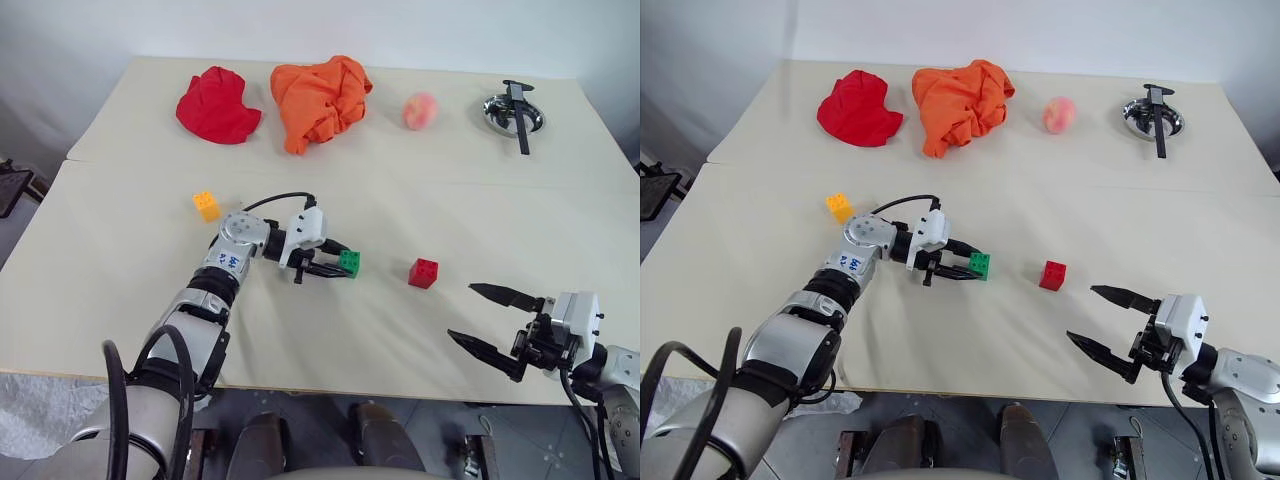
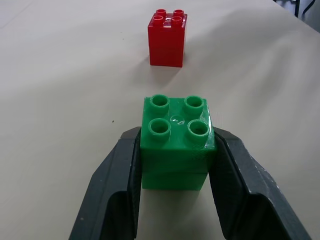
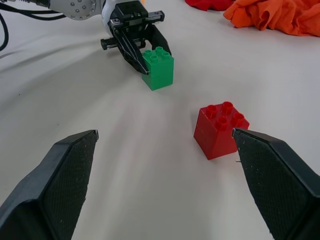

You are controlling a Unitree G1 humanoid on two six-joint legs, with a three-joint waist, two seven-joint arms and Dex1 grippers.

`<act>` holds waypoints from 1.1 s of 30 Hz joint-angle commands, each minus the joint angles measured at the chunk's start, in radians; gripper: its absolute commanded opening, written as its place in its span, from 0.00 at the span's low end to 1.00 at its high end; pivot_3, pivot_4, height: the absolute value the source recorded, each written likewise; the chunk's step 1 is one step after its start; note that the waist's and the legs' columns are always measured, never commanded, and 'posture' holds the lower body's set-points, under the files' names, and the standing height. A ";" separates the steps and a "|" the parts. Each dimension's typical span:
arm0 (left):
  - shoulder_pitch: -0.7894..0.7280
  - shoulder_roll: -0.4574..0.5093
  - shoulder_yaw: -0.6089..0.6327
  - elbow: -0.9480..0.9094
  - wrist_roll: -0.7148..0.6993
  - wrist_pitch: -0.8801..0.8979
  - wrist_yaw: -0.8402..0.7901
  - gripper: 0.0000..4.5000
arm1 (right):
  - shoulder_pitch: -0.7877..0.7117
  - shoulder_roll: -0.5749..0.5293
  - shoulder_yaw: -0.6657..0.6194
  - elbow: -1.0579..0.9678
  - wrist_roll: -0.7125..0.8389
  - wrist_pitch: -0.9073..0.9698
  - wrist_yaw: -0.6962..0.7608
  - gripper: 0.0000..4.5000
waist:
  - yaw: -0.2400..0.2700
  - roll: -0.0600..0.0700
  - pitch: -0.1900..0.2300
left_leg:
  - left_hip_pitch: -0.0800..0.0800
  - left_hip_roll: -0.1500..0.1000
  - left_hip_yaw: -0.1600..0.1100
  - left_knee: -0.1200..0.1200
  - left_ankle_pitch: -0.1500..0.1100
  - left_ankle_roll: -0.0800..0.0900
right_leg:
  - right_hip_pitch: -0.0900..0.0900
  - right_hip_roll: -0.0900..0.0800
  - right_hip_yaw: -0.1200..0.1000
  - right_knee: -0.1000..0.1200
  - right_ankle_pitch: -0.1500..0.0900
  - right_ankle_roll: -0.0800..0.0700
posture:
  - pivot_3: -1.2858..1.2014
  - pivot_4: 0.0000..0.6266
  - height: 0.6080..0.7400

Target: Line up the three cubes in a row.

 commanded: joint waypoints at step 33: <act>1.290 0.084 0.815 -1.306 -0.397 0.419 0.705 1.00 | -0.427 0.116 0.309 -0.009 -0.003 0.008 0.033 1.00 | 0.006 -0.004 0.000 | 0.001 -0.003 -0.014 -0.001 0.000 0.002 | 0.006 -0.025 -0.027 -0.002 0.001 -0.004 | 0.52 0.24 1.00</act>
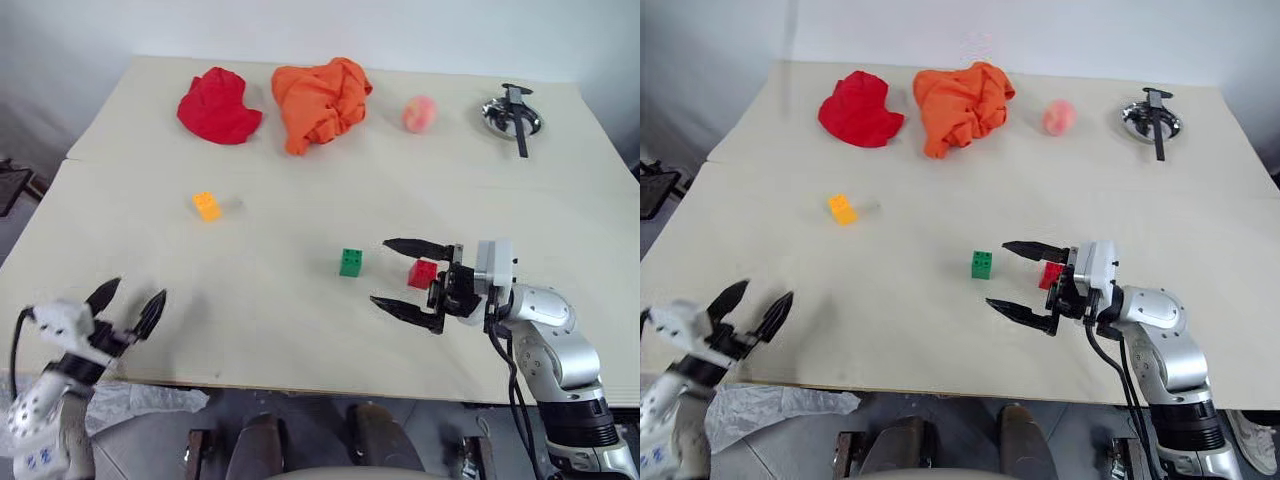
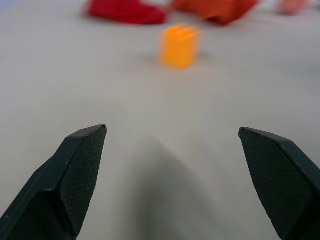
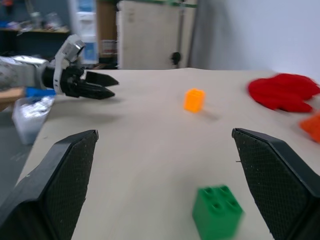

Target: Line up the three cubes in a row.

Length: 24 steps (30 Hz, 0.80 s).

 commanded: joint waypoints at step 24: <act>-0.749 -0.200 -0.328 0.080 0.213 0.530 0.814 1.00 | -0.007 -0.031 -0.010 -0.060 0.075 0.115 0.003 1.00 | -0.004 -0.001 -0.001 | -0.015 -0.007 -0.013 0.001 0.002 0.001 | -0.006 -0.008 -0.028 0.000 0.001 0.002 | 0.52 0.24 1.00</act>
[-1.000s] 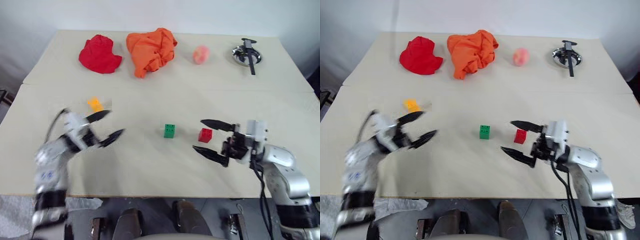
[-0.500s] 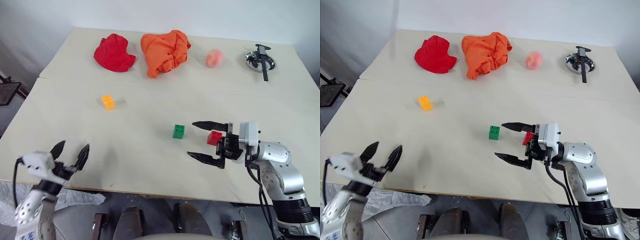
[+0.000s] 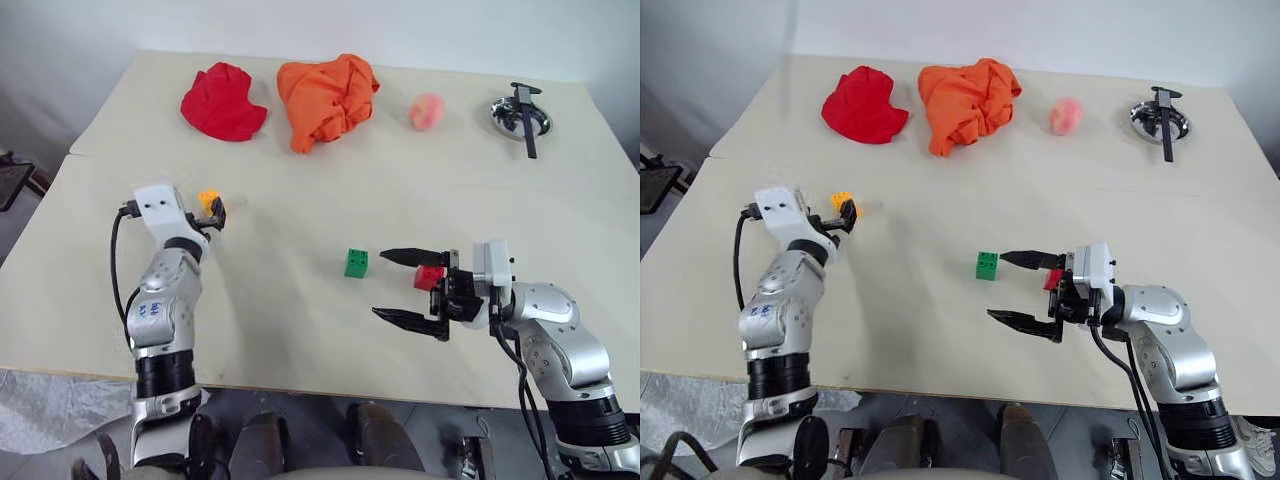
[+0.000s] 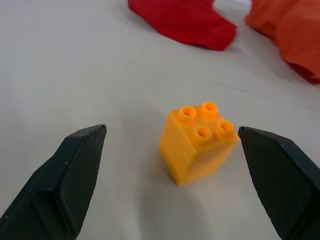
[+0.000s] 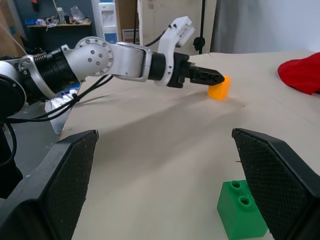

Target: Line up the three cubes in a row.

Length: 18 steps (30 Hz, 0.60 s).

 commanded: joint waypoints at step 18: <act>-0.090 -0.060 -0.102 0.117 0.081 -0.043 0.041 0.61 | 0.036 0.020 -0.015 -0.060 0.026 0.010 -0.034 1.00 | 0.010 0.000 0.000 | 0.000 -0.003 -0.002 0.000 0.002 0.000 | 0.001 0.000 -0.003 0.000 0.000 0.000 | 0.52 0.24 1.00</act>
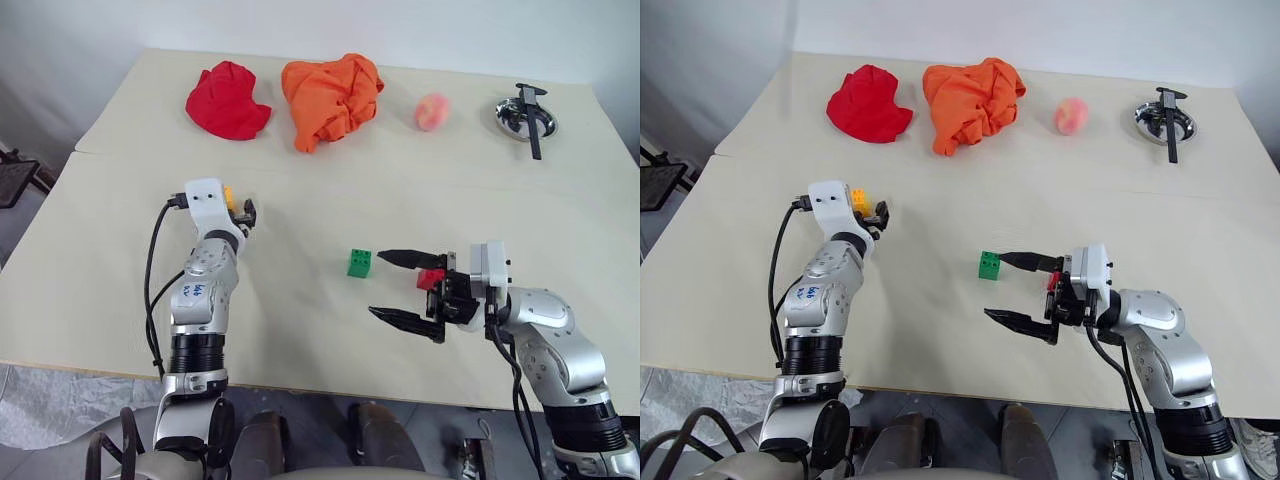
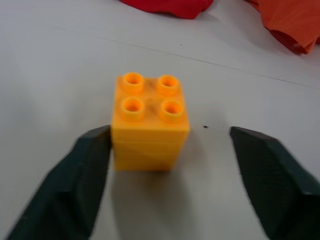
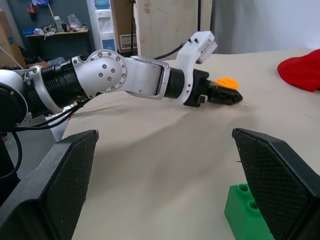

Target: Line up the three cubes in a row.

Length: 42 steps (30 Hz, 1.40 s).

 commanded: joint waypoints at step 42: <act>-0.498 0.348 -0.256 1.161 0.107 -1.024 -1.662 0.55 | 0.351 -0.105 -0.244 -0.171 0.022 -0.039 -0.055 1.00 | 0.032 0.001 0.001 | -0.001 -0.008 0.002 0.001 0.002 0.007 | 0.001 0.001 -0.004 -0.001 0.002 0.004 | 0.52 0.24 1.00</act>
